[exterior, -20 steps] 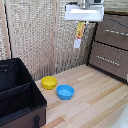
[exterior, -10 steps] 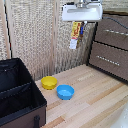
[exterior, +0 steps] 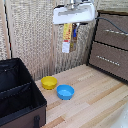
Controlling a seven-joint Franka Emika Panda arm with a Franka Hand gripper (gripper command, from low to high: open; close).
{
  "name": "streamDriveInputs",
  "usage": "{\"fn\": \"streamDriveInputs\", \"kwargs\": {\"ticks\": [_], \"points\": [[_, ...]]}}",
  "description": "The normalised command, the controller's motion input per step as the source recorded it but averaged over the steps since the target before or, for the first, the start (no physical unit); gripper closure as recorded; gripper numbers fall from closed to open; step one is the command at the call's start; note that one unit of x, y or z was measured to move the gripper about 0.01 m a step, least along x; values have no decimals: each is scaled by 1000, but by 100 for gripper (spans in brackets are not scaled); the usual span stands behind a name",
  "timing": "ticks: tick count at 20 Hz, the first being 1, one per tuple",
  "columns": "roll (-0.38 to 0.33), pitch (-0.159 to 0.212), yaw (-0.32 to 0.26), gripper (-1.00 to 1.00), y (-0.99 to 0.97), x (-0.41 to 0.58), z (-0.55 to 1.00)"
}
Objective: Position your gripper near the granola bar, please. Lightly grip the granola bar with your gripping tool. Relocate your gripper along with the granola bar toward the leading division of the caddy with caution. Gently release the granola bar into the leading division of the caddy.
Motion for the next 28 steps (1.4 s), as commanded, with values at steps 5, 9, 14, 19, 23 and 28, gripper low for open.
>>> {"fn": "streamDriveInputs", "kwargs": {"ticks": [5,9,14,19,23,28], "points": [[-36,-4,-89,100,876,177,189],[-46,-28,-111,100,847,175,136],[-66,-11,-135,100,786,98,62],[-69,-3,-148,100,755,26,54],[-74,4,-152,100,719,0,14],[-66,4,-152,100,712,0,37]]}}
